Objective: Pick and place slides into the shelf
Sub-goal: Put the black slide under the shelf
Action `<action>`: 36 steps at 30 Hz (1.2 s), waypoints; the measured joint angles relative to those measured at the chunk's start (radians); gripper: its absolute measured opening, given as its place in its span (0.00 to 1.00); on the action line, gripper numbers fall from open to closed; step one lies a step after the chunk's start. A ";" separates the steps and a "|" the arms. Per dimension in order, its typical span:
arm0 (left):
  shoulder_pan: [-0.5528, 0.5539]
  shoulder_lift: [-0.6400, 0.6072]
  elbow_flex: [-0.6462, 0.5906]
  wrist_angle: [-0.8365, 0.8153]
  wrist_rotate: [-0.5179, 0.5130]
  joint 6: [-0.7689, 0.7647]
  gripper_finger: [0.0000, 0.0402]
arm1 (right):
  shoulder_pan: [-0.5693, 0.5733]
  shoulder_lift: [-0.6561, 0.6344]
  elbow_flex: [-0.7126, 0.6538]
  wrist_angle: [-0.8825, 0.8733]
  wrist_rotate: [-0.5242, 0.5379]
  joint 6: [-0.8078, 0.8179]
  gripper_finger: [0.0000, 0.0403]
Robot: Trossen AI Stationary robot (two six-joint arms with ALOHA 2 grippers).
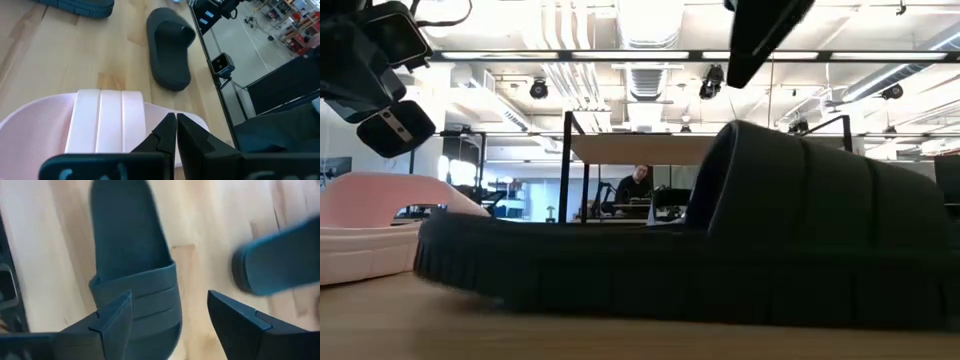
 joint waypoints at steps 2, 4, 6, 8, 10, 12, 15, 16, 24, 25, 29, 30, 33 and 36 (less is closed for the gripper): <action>0.000 -0.001 0.000 0.007 0.000 -0.002 0.00 | -0.023 -0.005 0.002 -0.011 -0.034 0.088 0.60; 0.000 -0.004 0.000 0.008 0.000 -0.002 0.00 | -0.061 -0.006 0.000 -0.013 -0.162 0.178 0.58; 0.000 -0.005 0.001 0.011 0.000 -0.002 0.00 | -0.109 0.003 -0.022 -0.013 -0.355 0.295 0.56; 0.000 -0.007 0.001 0.011 0.000 -0.002 0.00 | -0.141 0.020 -0.063 -0.004 -0.525 0.388 0.54; 0.000 -0.008 0.001 0.009 0.000 -0.002 0.00 | -0.153 0.032 -0.113 0.026 -0.620 0.436 0.53; 0.000 -0.008 0.001 0.009 0.003 -0.003 0.00 | -0.141 0.029 -0.158 0.102 -0.666 0.477 0.53; 0.000 -0.005 0.001 0.009 0.004 -0.003 0.00 | -0.115 0.009 -0.213 0.197 -0.693 0.557 0.53; 0.000 -0.005 0.001 0.008 0.004 -0.003 0.00 | -0.107 0.005 -0.227 0.231 -0.697 0.589 0.53; 0.000 0.004 0.000 0.004 0.005 -0.001 0.00 | -0.083 -0.016 -0.288 0.467 -0.534 0.770 0.53; 0.000 0.004 -0.001 0.003 0.005 -0.001 0.00 | -0.083 -0.016 -0.296 0.467 -0.503 0.781 0.53; 0.000 0.012 -0.001 0.005 0.006 -0.001 0.00 | -0.097 -0.016 -0.322 0.478 -0.438 0.795 0.53; 0.000 0.013 -0.001 0.004 0.006 -0.001 0.00 | -0.105 -0.016 -0.327 0.479 -0.433 0.791 0.53; 0.000 0.020 -0.001 0.004 0.006 -0.001 0.00 | -0.129 -0.017 -0.330 0.479 -0.383 0.771 0.53; 0.000 0.019 -0.001 0.006 0.006 -0.001 0.00 | -0.161 -0.020 -0.319 0.470 -0.314 0.746 0.53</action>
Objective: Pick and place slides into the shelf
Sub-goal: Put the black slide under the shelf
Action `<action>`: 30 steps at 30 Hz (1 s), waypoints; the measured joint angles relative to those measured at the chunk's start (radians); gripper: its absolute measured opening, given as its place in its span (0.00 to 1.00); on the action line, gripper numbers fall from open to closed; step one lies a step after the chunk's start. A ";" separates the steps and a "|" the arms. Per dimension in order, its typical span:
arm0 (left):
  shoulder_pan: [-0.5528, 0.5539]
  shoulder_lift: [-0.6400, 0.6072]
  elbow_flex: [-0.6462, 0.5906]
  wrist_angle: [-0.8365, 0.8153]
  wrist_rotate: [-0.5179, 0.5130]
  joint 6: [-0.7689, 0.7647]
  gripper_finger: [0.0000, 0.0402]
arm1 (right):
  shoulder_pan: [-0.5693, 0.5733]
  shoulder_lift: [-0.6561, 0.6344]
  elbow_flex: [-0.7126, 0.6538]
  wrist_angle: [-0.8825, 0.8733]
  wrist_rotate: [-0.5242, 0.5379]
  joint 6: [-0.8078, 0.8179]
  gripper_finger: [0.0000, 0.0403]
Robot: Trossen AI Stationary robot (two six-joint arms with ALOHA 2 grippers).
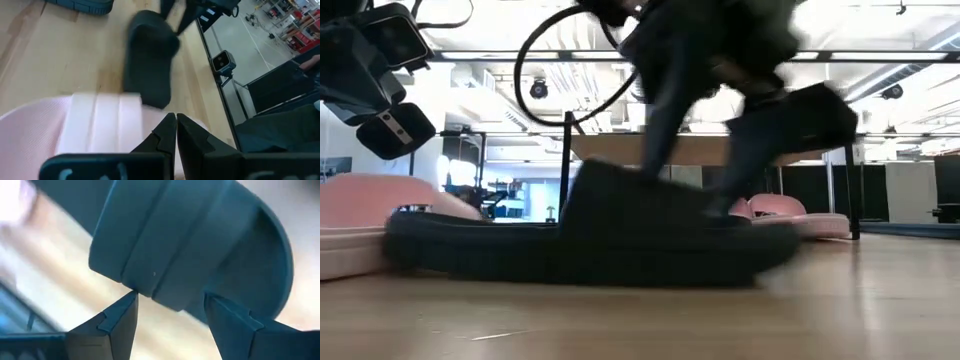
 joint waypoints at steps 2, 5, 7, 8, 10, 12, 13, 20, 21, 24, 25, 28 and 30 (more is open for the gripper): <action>0.000 0.002 0.000 0.000 0.000 0.000 0.00 | -0.021 -0.002 0.012 -0.006 0.068 -0.018 0.53; 0.000 0.000 0.000 0.002 0.000 0.001 0.00 | -0.051 -0.007 0.045 -0.031 0.157 -0.054 0.53; 0.000 0.000 0.000 0.000 0.000 0.007 0.00 | -0.073 -0.009 0.073 -0.067 0.223 -0.085 0.53; 0.000 0.000 0.000 0.001 0.000 0.007 0.00 | -0.086 -0.009 0.083 -0.077 0.246 -0.099 0.53; 0.000 0.002 0.000 0.001 0.000 0.008 0.00 | -0.117 -0.009 0.101 -0.082 0.263 -0.126 0.53; 0.000 0.008 0.000 0.001 0.000 0.008 0.00 | -0.144 -0.009 0.130 -0.082 0.261 -0.175 0.53; 0.000 0.011 0.000 0.000 0.000 0.008 0.00 | -0.153 -0.009 0.146 -0.077 0.257 -0.199 0.53; 0.000 0.036 0.000 -0.001 -0.001 0.008 0.00 | -0.172 -0.009 0.214 -0.068 0.242 -0.296 0.53; 0.000 0.040 0.000 -0.001 -0.001 0.008 0.00 | -0.174 -0.008 0.216 -0.064 0.241 -0.297 0.53; 0.000 0.050 0.000 0.000 -0.001 0.008 0.00 | -0.183 -0.002 0.219 -0.038 0.207 -0.319 0.53; 0.000 0.053 0.000 0.000 -0.001 0.008 0.00 | -0.184 -0.002 0.217 -0.009 0.196 -0.339 0.53; 0.000 0.059 0.000 0.000 -0.001 0.008 0.00 | -0.180 -0.003 0.216 0.053 0.231 -0.361 0.53; 0.000 0.064 0.000 0.001 -0.001 0.008 0.00 | -0.188 -0.003 0.215 0.039 0.269 -0.371 0.53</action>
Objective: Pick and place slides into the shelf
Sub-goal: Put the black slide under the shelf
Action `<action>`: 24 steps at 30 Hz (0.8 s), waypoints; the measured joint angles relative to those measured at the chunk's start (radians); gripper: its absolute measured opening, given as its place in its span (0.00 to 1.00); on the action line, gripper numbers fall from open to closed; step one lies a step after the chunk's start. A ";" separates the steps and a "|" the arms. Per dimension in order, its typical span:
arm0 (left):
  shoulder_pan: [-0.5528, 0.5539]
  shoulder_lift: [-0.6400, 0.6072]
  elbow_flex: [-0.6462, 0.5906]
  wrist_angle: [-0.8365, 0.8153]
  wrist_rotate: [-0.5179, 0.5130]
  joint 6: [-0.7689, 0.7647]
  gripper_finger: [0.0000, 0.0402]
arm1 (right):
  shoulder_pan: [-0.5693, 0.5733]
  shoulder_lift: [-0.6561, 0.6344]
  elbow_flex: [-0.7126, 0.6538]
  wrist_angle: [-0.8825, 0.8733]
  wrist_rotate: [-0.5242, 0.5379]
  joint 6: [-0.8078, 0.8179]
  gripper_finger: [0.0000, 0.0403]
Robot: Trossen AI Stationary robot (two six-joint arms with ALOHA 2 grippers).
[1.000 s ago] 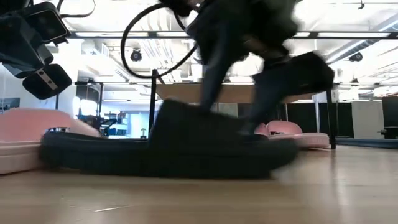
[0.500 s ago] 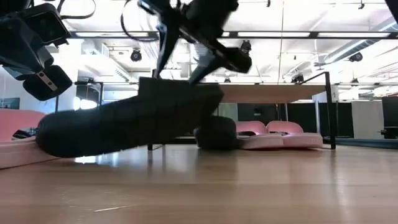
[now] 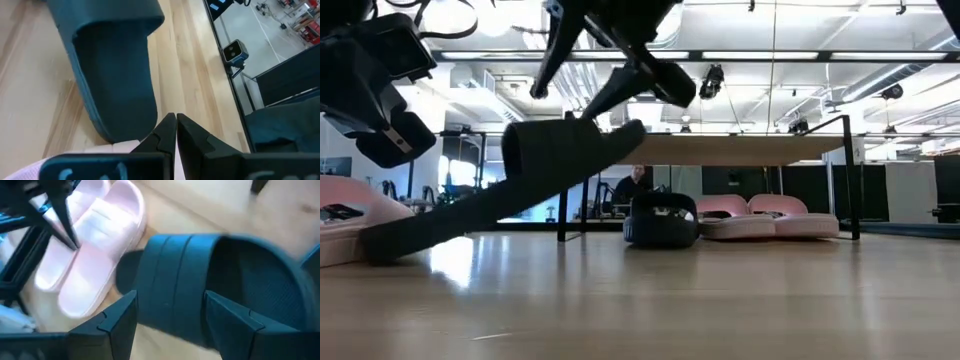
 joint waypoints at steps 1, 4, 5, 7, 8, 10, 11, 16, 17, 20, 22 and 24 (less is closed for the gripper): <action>0.000 0.002 0.000 0.000 0.000 0.000 0.00 | -0.010 0.001 -0.005 0.003 0.008 -0.011 0.53; 0.000 0.006 0.000 0.002 0.000 0.000 0.00 | -0.063 0.001 -0.029 0.002 0.030 -0.049 0.53; 0.000 0.007 0.000 0.002 0.000 0.000 0.00 | -0.081 0.001 -0.035 0.000 0.032 -0.065 0.53; 0.000 0.006 0.000 0.002 0.000 0.000 0.00 | -0.113 0.002 -0.038 0.008 0.037 -0.103 0.53; 0.000 0.006 0.000 0.003 0.000 -0.001 0.00 | -0.127 0.002 -0.038 0.026 0.035 -0.129 0.53; 0.000 0.005 0.000 0.002 0.000 -0.003 0.00 | -0.148 0.001 -0.037 0.068 0.027 -0.178 0.53; 0.000 0.004 0.000 0.002 0.000 -0.004 0.00 | -0.157 0.001 -0.030 0.069 0.013 -0.189 0.53; 0.000 -0.002 0.001 0.003 0.000 -0.009 0.00 | -0.171 0.001 0.016 -0.082 -0.092 -0.123 0.53; 0.000 -0.002 0.001 0.004 0.000 -0.009 0.00 | -0.161 0.001 0.027 -0.131 -0.113 -0.122 0.53; 0.000 -0.001 0.001 0.003 0.000 -0.004 0.00 | -0.116 0.000 0.036 -0.263 -0.212 -0.125 0.53; 0.000 -0.001 0.001 0.003 0.000 0.003 0.00 | -0.090 0.000 0.018 -0.283 -0.256 -0.117 0.53; 0.000 -0.001 0.001 0.003 0.000 0.017 0.00 | -0.082 0.000 -0.006 -0.273 -0.278 -0.108 0.53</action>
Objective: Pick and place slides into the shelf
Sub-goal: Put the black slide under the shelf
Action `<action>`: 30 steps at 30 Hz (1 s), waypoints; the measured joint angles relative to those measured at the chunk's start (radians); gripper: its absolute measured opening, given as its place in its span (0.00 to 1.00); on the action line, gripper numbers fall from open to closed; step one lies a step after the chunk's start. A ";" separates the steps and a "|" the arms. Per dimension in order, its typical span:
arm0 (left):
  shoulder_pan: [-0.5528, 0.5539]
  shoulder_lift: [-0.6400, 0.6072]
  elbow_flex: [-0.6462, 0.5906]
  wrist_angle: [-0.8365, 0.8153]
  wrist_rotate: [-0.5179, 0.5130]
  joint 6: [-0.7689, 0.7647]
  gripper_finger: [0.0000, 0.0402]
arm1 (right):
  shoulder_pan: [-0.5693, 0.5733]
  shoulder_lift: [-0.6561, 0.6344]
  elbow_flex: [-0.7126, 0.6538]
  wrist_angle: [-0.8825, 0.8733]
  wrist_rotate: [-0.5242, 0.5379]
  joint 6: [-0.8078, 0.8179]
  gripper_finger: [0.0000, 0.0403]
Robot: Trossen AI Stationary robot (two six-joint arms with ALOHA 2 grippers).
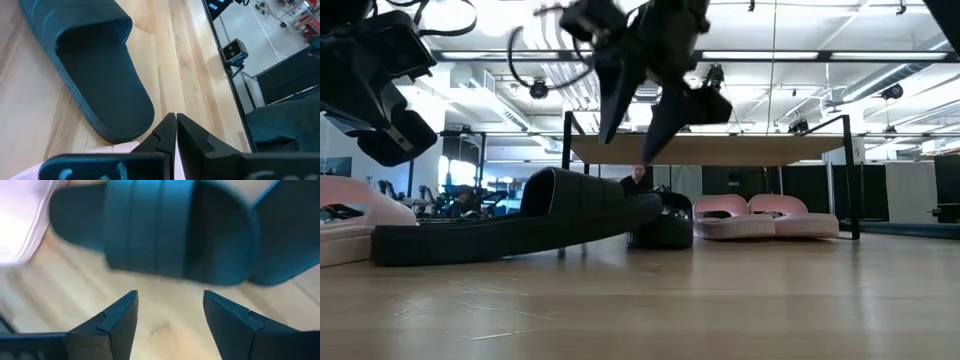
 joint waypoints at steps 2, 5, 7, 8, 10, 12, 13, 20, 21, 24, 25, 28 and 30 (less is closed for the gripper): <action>0.000 -0.001 0.000 0.000 0.000 0.000 0.00 | -0.005 0.000 -0.028 0.030 0.014 0.019 0.53; 0.000 -0.006 0.000 0.000 0.000 0.000 0.00 | -0.014 0.000 -0.050 0.066 0.071 0.047 0.53; 0.000 -0.008 0.000 -0.001 0.000 0.000 0.00 | -0.016 0.000 -0.051 0.090 0.092 0.046 0.53; 0.000 -0.010 0.000 0.000 0.000 0.000 0.00 | -0.018 -0.001 -0.050 0.102 0.092 0.041 0.53; 0.000 -0.013 0.000 0.000 0.000 0.000 0.00 | -0.021 -0.001 -0.050 0.103 0.094 0.038 0.53; 0.000 -0.015 0.000 -0.001 0.000 0.000 0.00 | -0.022 0.007 -0.050 0.104 0.089 0.037 0.53; 0.000 -0.017 0.000 0.000 0.000 0.000 0.00 | -0.022 0.012 -0.050 0.107 0.076 0.037 0.53; 0.000 -0.020 0.000 -0.002 0.001 -0.001 0.00 | -0.018 0.069 -0.051 0.193 0.029 0.049 0.53; 0.000 -0.020 0.000 0.000 0.001 -0.001 0.00 | -0.018 0.071 -0.051 0.214 0.020 0.052 0.53; 0.000 -0.020 0.000 -0.001 0.001 -0.001 0.00 | -0.019 0.074 -0.051 0.267 0.014 0.054 0.53; 0.000 -0.020 0.000 -0.002 0.001 -0.001 0.00 | -0.018 0.074 -0.051 0.278 0.014 0.053 0.53; 0.000 -0.020 0.000 -0.002 0.002 0.000 0.00 | -0.018 0.074 -0.051 0.322 0.010 0.053 0.53; 0.000 -0.020 0.000 -0.002 0.002 0.000 0.00 | -0.019 0.074 -0.044 0.328 0.014 0.053 0.51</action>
